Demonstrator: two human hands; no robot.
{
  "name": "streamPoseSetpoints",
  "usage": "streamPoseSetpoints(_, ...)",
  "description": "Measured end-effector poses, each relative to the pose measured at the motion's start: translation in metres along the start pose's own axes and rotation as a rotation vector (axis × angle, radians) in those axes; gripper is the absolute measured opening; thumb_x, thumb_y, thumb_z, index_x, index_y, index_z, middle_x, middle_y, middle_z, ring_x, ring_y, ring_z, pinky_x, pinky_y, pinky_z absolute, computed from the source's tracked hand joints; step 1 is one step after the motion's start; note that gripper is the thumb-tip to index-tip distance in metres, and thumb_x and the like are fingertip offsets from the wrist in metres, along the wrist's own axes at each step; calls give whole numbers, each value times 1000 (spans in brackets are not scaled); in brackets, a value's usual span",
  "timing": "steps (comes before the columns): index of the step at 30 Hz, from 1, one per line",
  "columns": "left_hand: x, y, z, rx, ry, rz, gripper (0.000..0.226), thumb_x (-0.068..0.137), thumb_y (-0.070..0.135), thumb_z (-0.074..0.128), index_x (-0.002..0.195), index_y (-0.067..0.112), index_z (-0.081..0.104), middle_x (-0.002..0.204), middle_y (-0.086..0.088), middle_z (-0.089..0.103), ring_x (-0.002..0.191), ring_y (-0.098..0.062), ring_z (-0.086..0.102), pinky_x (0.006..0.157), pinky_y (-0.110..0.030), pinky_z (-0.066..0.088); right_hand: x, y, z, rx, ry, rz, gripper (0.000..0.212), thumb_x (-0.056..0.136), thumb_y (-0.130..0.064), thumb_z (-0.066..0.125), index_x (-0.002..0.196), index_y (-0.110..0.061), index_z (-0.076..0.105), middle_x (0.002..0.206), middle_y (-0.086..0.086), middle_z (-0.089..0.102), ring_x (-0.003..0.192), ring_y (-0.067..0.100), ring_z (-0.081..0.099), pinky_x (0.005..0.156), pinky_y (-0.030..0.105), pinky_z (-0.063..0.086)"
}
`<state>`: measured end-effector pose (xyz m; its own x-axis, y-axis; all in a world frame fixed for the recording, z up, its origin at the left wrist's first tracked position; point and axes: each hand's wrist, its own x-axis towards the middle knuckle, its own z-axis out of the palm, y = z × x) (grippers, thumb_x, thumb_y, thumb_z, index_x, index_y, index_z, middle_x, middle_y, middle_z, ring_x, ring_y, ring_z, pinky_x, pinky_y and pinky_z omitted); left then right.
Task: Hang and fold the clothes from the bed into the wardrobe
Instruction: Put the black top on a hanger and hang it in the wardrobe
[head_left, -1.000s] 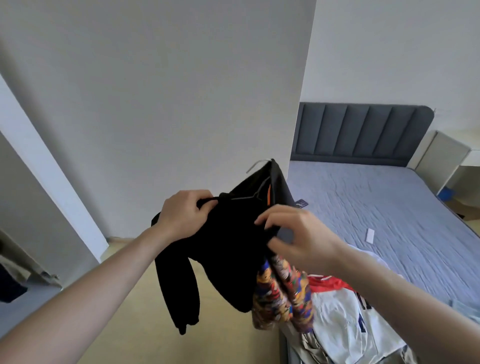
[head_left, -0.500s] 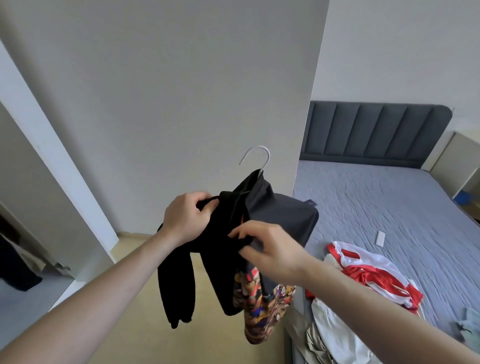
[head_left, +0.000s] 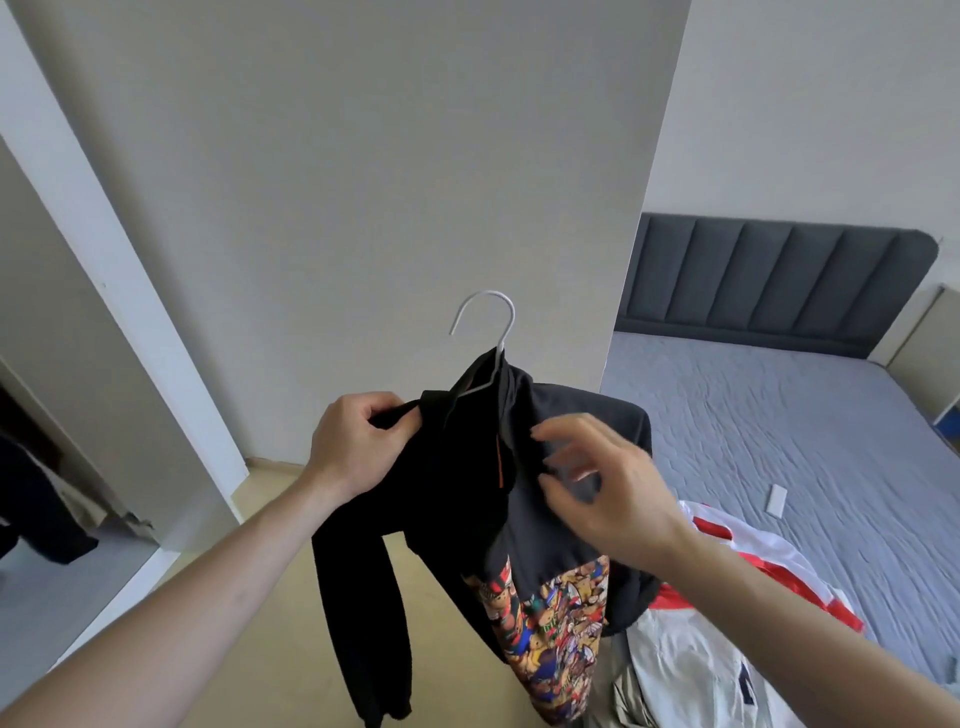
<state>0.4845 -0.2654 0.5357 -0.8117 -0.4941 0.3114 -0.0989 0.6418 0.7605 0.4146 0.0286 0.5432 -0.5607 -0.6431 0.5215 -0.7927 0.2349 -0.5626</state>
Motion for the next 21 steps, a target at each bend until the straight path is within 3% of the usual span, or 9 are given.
streamPoseSetpoints(3, -1, 6, -4, 12, -4, 26, 37, 80, 60, 65, 70, 24, 69, 52, 10, 52, 54, -10, 51, 58, -29, 40, 11, 28, -24, -137, 170, 55, 37, 85, -17, 69, 120, -28, 61, 120, -19, 60, 107, 4, 60, 89, 27, 51)
streamPoseSetpoints(6, -1, 14, -7, 15, -23, 44, 37, 80, 58, 64, 70, 22, 70, 54, 5, 55, 56, -16, 54, 60, -32, 42, 19, 58, -42, -245, 95, 205, 34, 94, -28, 69, 126, -31, 60, 125, -21, 56, 116, 8, 51, 98, 29, 41)
streamPoseSetpoints(11, 0, 26, -11, 42, -40, 31, 37, 77, 58, 64, 71, 22, 71, 56, 5, 58, 59, -15, 55, 62, -32, 44, 21, 87, -52, -164, -70, 270, 11, 100, -28, 62, 102, -27, 73, 91, -24, 70, 90, -2, 63, 78, 7, 42)
streamPoseSetpoints(15, -2, 37, -5, 90, -54, 9, 39, 81, 56, 65, 71, 20, 69, 58, 5, 59, 59, -12, 54, 62, -31, 43, 24, 95, -57, -91, -175, 233, 24, 103, -26, 57, 80, -29, 62, 69, -17, 62, 71, 4, 58, 64, 16, 40)
streamPoseSetpoints(19, -3, 49, -2, 208, -26, 17, 26, 91, 45, 61, 75, 25, 65, 68, 8, 64, 67, -10, 59, 65, -33, 47, 29, 97, -54, 74, -152, 256, 28, 104, -25, 54, 77, -19, 57, 61, -12, 46, 60, 4, 42, 59, 24, 37)
streamPoseSetpoints(21, -5, 58, 2, 281, -14, 48, 17, 92, 42, 54, 81, 32, 62, 80, 16, 65, 78, -3, 59, 68, -26, 43, 33, 96, -53, 120, -124, 269, 30, 103, -25, 55, 74, -18, 55, 60, -11, 44, 60, 6, 40, 59, 28, 35)
